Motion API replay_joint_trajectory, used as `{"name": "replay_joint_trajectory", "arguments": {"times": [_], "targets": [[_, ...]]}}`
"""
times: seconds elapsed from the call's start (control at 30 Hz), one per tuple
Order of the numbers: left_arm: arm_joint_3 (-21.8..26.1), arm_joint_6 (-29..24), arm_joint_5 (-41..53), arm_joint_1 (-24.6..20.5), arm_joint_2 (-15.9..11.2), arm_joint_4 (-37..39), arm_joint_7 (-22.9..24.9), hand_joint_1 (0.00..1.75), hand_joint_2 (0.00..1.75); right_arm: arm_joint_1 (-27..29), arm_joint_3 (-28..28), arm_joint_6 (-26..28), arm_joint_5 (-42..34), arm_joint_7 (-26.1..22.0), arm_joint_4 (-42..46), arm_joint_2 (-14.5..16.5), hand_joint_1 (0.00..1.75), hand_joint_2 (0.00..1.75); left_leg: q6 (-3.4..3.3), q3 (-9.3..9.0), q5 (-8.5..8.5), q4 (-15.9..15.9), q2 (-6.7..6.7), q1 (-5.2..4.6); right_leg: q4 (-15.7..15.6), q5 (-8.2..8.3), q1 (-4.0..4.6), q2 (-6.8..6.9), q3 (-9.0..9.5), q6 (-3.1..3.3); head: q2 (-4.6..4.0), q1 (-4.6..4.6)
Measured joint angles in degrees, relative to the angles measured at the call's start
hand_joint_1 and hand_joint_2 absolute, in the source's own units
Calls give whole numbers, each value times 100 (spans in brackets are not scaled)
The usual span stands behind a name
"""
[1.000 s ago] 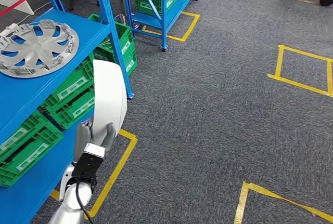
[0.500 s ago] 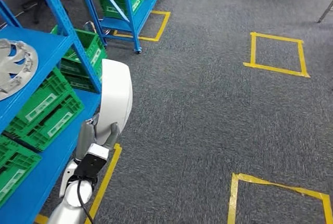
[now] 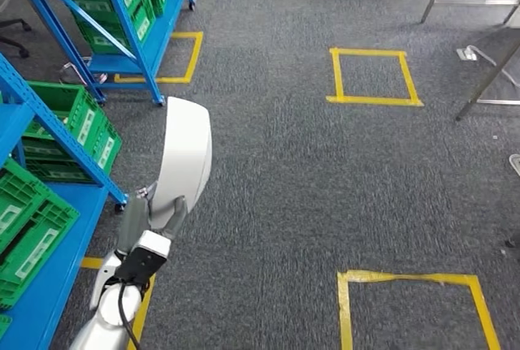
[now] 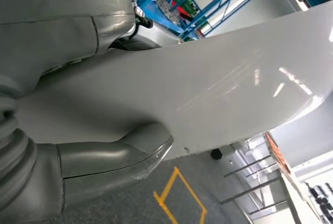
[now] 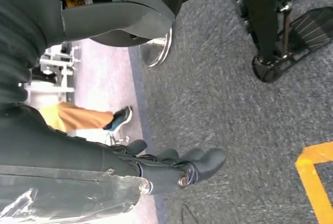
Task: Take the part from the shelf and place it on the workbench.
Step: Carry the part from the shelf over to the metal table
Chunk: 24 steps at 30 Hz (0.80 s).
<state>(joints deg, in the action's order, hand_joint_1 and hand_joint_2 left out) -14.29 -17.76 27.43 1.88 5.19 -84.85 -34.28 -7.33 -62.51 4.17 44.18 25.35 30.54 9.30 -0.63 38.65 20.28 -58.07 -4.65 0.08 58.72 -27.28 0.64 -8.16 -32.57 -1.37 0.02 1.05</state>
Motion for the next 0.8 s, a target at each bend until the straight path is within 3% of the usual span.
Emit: {"name": "replay_joint_trajectory", "arguments": {"times": [0.03, 0.1, 0.17, 0.2, 0.23, 0.27, 0.37, 0.4, 0.43, 0.53, 0.6, 0.7, 0.73, 0.77, 0.8], "targets": [[-24, 3, -3, -19, -2, 1, -9, 175, 175, 13, 5, 9, -2, -16, -19, -14, 0, 175, -21, -18, 13, 35, 56, 12, 20, -38, 8, 44, -32, -37, 1, 0], [-75, 13, -9, -37, -6, 2, -26, 175, 175, 19, 22, 34, -4, -22, -57, -42, 0, 175, -55, -54, 13, 102, 183, 38, 318, -262, 23, 336, -182, -121, 0, 27], [-102, 19, -15, -31, -20, 3, -38, 175, 175, -6, 50, 47, -9, -13, -92, -44, 0, 175, -76, -61, 20, 111, 335, 31, 1028, -625, -14, 663, -516, -207, 0, 44], [-108, 19, -16, -27, -30, 4, -39, 175, 175, -16, 63, 49, -12, -11, -106, -44, 0, 175, -78, -58, 22, 111, 418, 31, 1361, -743, -49, 731, -674, -244, 0, 43], [-114, 19, -17, -25, -39, 4, -40, 175, 175, -20, 72, 51, -15, -18, -119, -45, 0, 175, -78, -56, 22, 110, 499, 32, 1536, -760, -87, 762, -752, -279, 0, 44], [-121, 19, -17, -25, -45, 5, -40, 175, 175, -21, 79, 52, -16, -24, -132, -45, 0, 175, -72, -55, 19, 110, 569, 36, 1485, -667, -128, 784, -706, -316, 0, 44], [-131, 15, -20, -35, -52, 5, -45, 175, 175, -37, 106, 61, -19, -16, -163, -39, 0, 175, 0, -56, -6, 101, 719, 39, 392, -169, -241, 1023, -60, -443, 0, 48], [-131, 14, -25, -40, -55, 4, -50, 175, 175, -51, 121, 65, -19, -14, -176, -33, 0, 175, 42, -62, -23, 96, 756, 33, 121, -71, -247, 1102, 90, -443, 0, 37], [-132, 13, -31, -44, -59, 4, -55, 175, 175, -64, 134, 68, -19, -13, -189, -28, 0, 175, 84, -67, -46, 91, 787, 31, -9, -29, -240, 1146, 141, -418, 0, 26], [-134, 13, -62, -35, -74, 11, -75, 175, 175, -73, 145, 80, -18, -69, -201, -52, 0, 175, 199, -56, -101, 114, 860, 87, -24, 68, -183, 1008, 39, -227, 0, -16], [-137, 18, -123, -26, -91, 27, -91, 175, 175, -68, 156, 90, -17, -92, -202, -78, 0, 175, 235, 49, 188, -128, 756, 115, -39, 158, -165, 896, -42, -103, 0, -28], [-143, 36, -247, -22, -112, 68, -95, 175, 175, -57, 172, 95, -22, -92, -204, -93, 0, 175, 177, 379, 899, -1202, 548, 61, -54, 260, -112, 720, -171, -1, 0, -41], [-143, 41, -270, -23, -116, 89, -81, 175, 175, -49, 177, 95, -27, -92, -207, -93, 0, 175, 129, 425, 986, -1450, 516, 22, -55, 289, -86, 659, -206, 16, 0, -41], [-143, 49, -288, -24, -120, 111, -62, 175, 175, -40, 185, 96, -31, -92, -210, -93, 0, 175, 66, 377, 961, -1502, 486, -27, -55, 309, -60, 594, -233, 27, 0, -40], [-143, 63, -308, -26, -122, 133, -39, 175, 175, -32, 197, 100, -35, -92, -214, -93, 0, 175, -6, 222, 835, -1327, 448, -84, -54, 323, -39, 526, -248, 37, 0, -39]]}}
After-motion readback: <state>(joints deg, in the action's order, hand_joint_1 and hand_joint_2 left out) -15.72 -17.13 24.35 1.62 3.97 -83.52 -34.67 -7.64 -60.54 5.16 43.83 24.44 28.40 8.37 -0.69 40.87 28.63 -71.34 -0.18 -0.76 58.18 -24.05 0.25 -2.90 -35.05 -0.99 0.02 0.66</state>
